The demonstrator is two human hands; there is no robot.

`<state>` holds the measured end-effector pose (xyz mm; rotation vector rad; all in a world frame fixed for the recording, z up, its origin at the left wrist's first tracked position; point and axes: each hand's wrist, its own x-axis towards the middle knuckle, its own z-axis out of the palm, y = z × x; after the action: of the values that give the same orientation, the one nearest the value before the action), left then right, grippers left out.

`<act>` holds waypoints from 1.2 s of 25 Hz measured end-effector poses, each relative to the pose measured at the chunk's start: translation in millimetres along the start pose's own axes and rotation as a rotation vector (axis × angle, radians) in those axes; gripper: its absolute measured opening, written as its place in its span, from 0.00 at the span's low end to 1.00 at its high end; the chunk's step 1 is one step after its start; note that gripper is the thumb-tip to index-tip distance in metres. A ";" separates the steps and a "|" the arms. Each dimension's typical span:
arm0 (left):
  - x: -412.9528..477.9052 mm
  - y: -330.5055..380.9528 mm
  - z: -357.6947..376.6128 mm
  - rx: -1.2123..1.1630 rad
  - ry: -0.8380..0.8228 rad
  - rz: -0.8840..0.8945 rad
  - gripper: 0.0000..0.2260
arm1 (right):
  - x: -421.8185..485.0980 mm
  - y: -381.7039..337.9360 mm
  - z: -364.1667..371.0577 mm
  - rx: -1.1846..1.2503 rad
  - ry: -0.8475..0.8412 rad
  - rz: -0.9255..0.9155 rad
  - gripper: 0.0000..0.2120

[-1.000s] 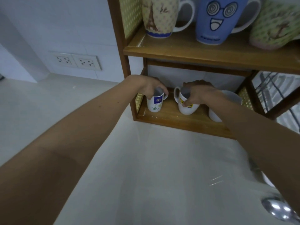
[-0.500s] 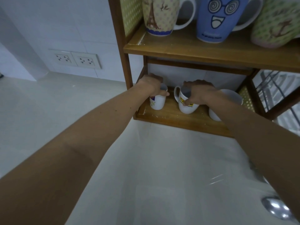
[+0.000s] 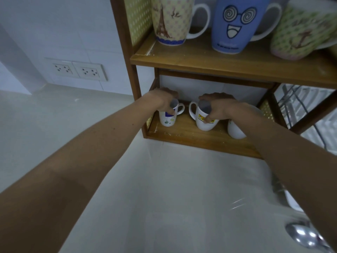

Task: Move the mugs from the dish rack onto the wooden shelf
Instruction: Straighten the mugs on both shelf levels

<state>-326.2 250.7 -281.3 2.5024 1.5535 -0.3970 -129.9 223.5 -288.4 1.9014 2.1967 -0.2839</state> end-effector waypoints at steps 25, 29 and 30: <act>8.9 -13.7 8.5 -0.069 -0.013 0.122 0.29 | 8.9 -19.6 -13.7 0.074 0.019 0.306 0.39; 5.8 -12.7 7.1 -0.068 -0.020 0.125 0.29 | 10.3 -22.0 -13.4 0.132 -0.053 0.213 0.35; 4.8 -11.9 6.5 -0.065 -0.015 0.121 0.29 | 11.1 -22.6 -16.5 0.130 -0.114 0.170 0.36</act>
<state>-335.7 258.2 -289.0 2.5217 1.3777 -0.3408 -154.4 235.6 -275.9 2.0695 1.9736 -0.5027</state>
